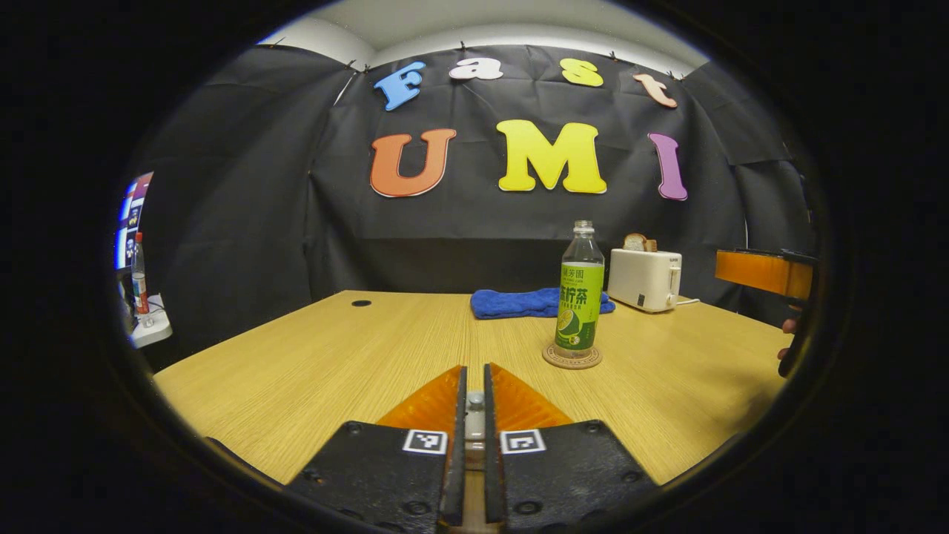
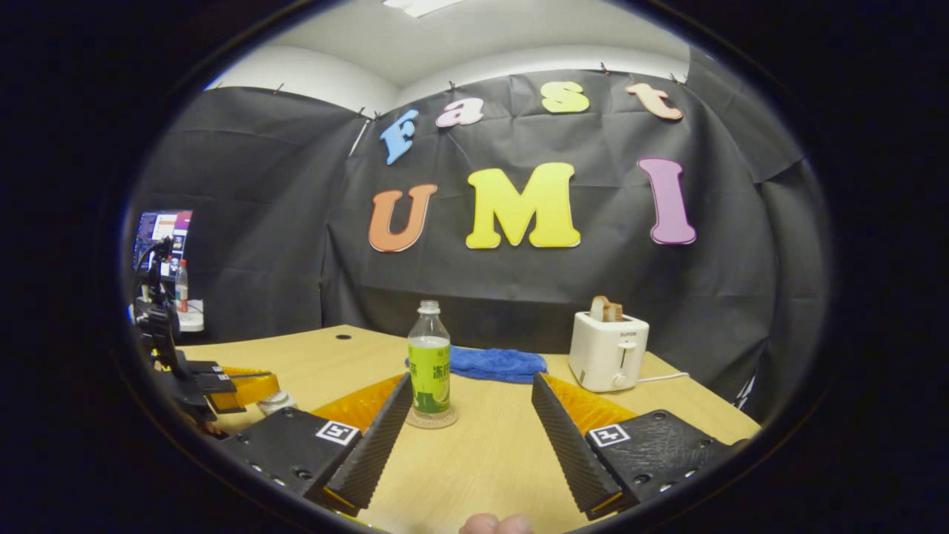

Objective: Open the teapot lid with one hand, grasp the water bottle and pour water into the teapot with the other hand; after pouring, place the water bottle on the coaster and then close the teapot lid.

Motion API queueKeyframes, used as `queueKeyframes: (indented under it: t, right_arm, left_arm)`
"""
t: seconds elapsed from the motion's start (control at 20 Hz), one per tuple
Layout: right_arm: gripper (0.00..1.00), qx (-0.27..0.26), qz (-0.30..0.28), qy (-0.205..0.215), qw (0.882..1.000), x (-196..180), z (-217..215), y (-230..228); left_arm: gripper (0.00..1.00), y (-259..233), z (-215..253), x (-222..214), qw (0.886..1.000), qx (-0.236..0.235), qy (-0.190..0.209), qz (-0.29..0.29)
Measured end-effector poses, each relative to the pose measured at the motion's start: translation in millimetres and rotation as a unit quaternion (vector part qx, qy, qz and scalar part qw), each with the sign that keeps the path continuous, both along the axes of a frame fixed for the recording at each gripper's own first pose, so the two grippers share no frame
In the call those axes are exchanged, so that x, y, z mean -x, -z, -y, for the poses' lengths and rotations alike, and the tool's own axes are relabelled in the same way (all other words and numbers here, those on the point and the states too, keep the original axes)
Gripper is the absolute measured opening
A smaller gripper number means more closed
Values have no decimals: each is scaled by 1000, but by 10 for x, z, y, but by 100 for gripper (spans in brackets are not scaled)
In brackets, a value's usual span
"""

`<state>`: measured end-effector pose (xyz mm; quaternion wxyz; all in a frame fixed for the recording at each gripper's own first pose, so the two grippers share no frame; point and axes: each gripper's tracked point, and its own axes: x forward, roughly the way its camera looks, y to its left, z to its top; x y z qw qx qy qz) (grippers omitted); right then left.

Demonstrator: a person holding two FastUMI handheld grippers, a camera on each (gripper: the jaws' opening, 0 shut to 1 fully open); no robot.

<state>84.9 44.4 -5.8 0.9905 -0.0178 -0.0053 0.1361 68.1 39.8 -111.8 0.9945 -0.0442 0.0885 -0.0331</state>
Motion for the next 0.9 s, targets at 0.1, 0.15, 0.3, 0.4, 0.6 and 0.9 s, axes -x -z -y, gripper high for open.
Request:
queueKeyframes:
  t: [0.1, 0.15, 0.3, 0.4, 0.6, 0.9]
  right_arm:
    - [96, -15, -6, 6, 1000, 13, 26, 33]
    - [96, -22, -8, 11, 1000, 21, 47, 42]
    - [96, -33, -11, 30, 999, 108, 116, 78]
    - [96, -36, -2, 41, 998, 208, 173, 3]
    - [96, -30, 33, 68, 997, 422, 337, -313]
    - [94, -25, 44, 85, 995, 776, 367, -363]
  left_arm:
    - [34, -57, -10, 36, 1000, -1, -9, 4]
    - [55, -127, -16, 47, 1000, -8, -13, 13]
    - [97, -425, -19, 128, 999, -21, -26, 32]
    - [97, -716, 90, 197, 998, -14, -20, 51]
    - [96, -1182, 271, 355, 996, -6, -19, 82]
    - [96, -1404, 380, 599, 996, 8, -23, 91]
